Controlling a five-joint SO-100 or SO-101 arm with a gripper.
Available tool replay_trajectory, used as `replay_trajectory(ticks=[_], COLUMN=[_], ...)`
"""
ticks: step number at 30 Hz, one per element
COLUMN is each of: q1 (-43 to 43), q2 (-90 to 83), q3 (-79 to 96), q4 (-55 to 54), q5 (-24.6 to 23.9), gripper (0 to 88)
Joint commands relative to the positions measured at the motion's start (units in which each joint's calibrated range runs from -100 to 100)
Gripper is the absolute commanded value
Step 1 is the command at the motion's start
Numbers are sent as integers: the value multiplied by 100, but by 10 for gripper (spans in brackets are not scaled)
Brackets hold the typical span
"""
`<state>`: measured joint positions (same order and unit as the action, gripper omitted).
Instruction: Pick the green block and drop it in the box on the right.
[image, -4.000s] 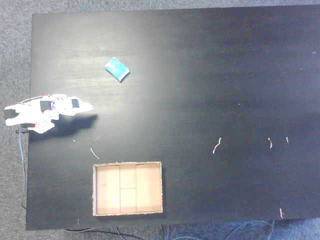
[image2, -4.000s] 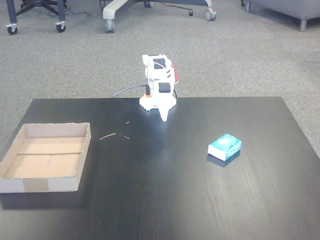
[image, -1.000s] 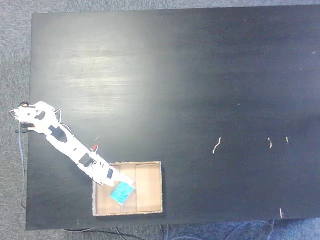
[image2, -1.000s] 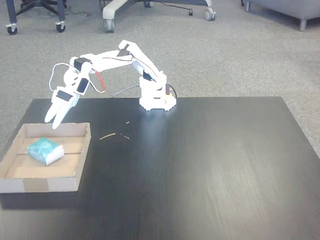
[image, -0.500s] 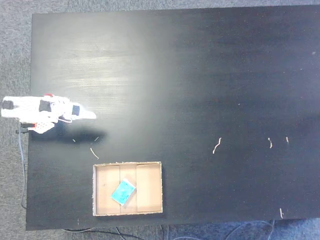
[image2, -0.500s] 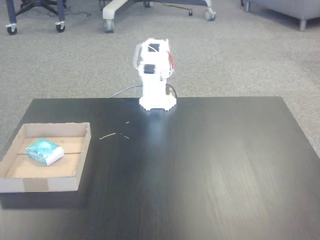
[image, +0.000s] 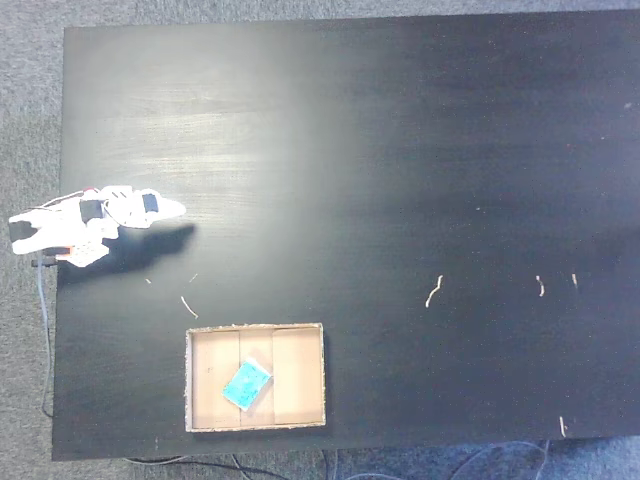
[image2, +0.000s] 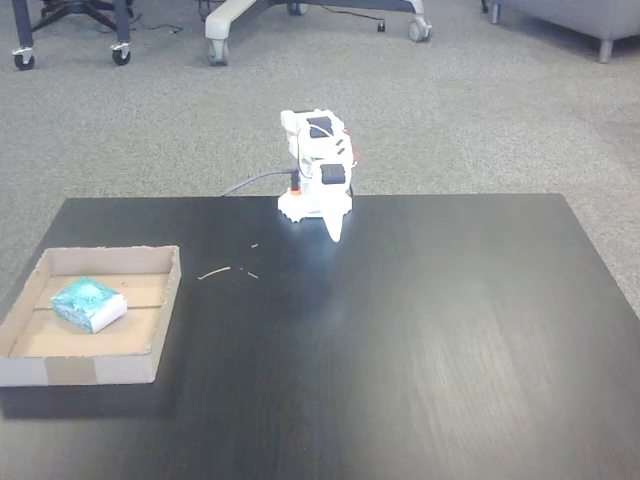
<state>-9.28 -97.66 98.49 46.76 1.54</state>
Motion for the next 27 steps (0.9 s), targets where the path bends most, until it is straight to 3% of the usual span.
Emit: replay_trajectory(ticks=[1, 27], q1=[-14, -91], q2=[-31, -31], q3=[142, 142], q4=[64, 72], q5=[-29, 10], gripper=[1, 2])
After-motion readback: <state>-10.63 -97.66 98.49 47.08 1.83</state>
